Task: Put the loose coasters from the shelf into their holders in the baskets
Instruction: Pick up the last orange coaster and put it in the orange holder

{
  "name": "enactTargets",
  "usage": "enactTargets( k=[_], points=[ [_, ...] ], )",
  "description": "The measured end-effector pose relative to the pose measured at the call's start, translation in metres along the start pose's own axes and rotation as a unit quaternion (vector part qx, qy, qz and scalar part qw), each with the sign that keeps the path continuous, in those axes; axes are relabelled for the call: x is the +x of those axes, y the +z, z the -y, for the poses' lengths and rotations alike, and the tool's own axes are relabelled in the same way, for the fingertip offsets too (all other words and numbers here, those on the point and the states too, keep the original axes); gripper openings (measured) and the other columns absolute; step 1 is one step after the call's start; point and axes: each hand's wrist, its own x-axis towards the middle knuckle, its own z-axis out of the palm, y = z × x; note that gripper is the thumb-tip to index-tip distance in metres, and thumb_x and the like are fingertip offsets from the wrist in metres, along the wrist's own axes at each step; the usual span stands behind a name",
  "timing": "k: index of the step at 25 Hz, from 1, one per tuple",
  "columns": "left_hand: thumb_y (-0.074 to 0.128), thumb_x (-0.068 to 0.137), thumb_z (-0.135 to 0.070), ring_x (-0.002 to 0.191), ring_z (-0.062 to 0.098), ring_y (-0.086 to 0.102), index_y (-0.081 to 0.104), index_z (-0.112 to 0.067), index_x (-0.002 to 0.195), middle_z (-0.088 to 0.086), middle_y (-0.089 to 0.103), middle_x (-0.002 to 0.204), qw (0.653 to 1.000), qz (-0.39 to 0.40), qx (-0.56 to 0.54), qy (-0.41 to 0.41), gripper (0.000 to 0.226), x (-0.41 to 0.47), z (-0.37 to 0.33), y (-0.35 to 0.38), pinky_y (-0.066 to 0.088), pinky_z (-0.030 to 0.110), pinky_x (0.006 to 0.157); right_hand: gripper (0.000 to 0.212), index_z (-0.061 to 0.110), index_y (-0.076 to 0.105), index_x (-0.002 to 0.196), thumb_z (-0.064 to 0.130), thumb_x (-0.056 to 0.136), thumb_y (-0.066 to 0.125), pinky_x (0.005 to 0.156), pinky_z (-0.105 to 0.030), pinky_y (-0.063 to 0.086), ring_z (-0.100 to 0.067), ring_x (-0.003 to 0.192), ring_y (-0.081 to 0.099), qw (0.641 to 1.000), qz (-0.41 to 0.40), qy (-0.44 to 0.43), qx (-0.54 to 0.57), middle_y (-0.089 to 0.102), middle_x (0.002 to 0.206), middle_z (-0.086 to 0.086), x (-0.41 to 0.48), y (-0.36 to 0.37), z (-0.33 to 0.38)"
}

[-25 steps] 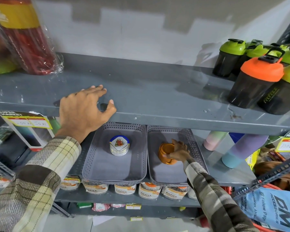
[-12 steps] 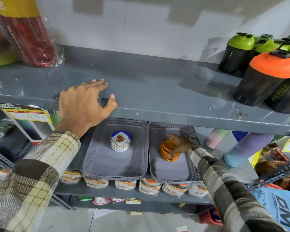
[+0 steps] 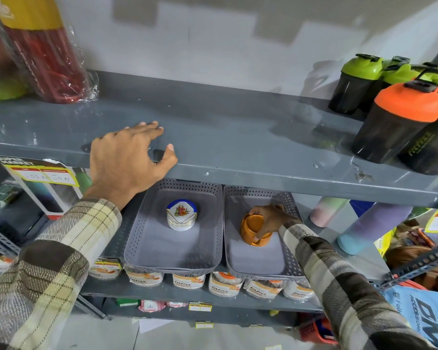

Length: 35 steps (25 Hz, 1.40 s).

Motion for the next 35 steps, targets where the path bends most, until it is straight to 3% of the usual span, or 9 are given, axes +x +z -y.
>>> enactTargets(
  k=[5,10,17,19,22,25,27,31,35],
  points=[
    [0.04,0.082,-0.055,0.114,0.018,0.063,0.073,-0.024,0.113,-0.005,0.067,0.122,1.0,0.004,0.003,0.001,0.054,0.0,0.0,0.0,0.05,0.039,0.072,0.092,0.029,0.05,0.144,0.04,0.064,0.094,0.109,-0.04,0.046,-0.029,0.136,0.049,0.998,-0.045,-0.005,0.054,0.055,0.145,-0.001,-0.003,0.005,-0.008],
    [0.038,0.083,-0.056,0.115,0.019,0.062,0.072,-0.024,0.114,-0.005,0.067,0.123,1.0,0.012,0.002,-0.005,0.056,0.0,0.0,0.0,0.051,0.041,0.073,0.096,0.024,0.049,0.147,0.032,0.064,0.097,0.117,-0.042,0.04,-0.028,0.14,0.048,0.995,-0.06,-0.003,0.085,0.054,0.148,-0.002,-0.003,0.011,-0.009],
    [0.038,0.083,-0.055,0.117,0.016,0.061,0.072,-0.023,0.115,-0.005,0.066,0.124,1.0,0.016,-0.004,-0.001,0.056,0.0,0.0,-0.001,0.052,0.04,0.075,0.103,0.033,0.042,0.154,0.044,0.066,0.093,0.124,-0.048,0.02,-0.03,0.15,0.036,0.998,-0.06,0.007,0.018,0.051,0.154,-0.003,-0.002,0.021,-0.008],
    [0.039,0.084,-0.055,0.116,0.016,0.062,0.072,-0.022,0.114,-0.005,0.067,0.122,1.0,0.011,-0.004,0.003,0.055,0.0,-0.001,-0.001,0.052,0.039,0.074,0.107,0.034,0.036,0.157,0.045,0.067,0.092,0.125,-0.052,0.018,-0.032,0.153,0.03,0.999,-0.053,0.003,0.003,0.044,0.161,-0.005,-0.002,0.021,-0.009],
    [0.04,0.083,-0.054,0.113,0.017,0.063,0.073,-0.022,0.111,-0.005,0.068,0.12,1.0,0.001,-0.001,0.005,0.054,-0.001,-0.002,0.0,0.051,0.038,0.071,0.129,0.038,0.014,0.163,0.049,0.063,0.094,0.125,-0.06,0.015,-0.038,0.16,0.013,0.999,-0.039,-0.011,-0.016,0.014,0.174,-0.003,-0.005,0.019,-0.007],
    [0.041,0.083,-0.053,0.112,0.017,0.064,0.074,-0.022,0.11,-0.005,0.069,0.119,1.0,-0.004,0.0,0.006,0.053,0.0,-0.002,-0.001,0.051,0.038,0.069,0.139,0.038,0.002,0.164,0.043,0.062,0.097,0.126,-0.063,0.018,-0.042,0.159,0.013,0.999,-0.015,-0.026,-0.011,0.005,0.175,-0.001,-0.005,0.014,0.001],
    [0.041,0.083,-0.053,0.112,0.018,0.064,0.074,-0.022,0.11,-0.004,0.069,0.118,1.0,-0.004,0.002,0.008,0.053,0.0,-0.002,-0.002,0.051,0.037,0.069,0.137,0.033,0.005,0.165,0.039,0.063,0.097,0.125,-0.057,0.025,-0.039,0.158,0.019,1.0,0.006,-0.017,-0.009,0.011,0.174,-0.004,-0.006,0.013,0.006],
    [0.041,0.083,-0.054,0.114,0.017,0.063,0.074,-0.022,0.112,-0.004,0.068,0.12,1.0,0.005,0.004,0.008,0.054,0.001,-0.003,-0.003,0.05,0.036,0.072,0.115,0.026,0.029,0.159,0.037,0.065,0.095,0.118,-0.049,0.041,-0.032,0.149,0.04,0.999,-0.019,0.015,-0.029,0.039,0.163,-0.003,-0.005,0.019,0.01],
    [0.039,0.082,-0.056,0.117,0.013,0.06,0.073,-0.024,0.114,-0.007,0.066,0.124,1.0,0.025,0.005,0.0,0.056,0.001,-0.002,-0.004,0.049,0.035,0.075,0.11,0.025,0.032,0.157,0.036,0.068,0.094,0.116,-0.047,0.043,-0.031,0.146,0.044,0.998,-0.042,0.019,-0.03,0.042,0.16,-0.001,-0.003,0.022,0.01]
  ],
)
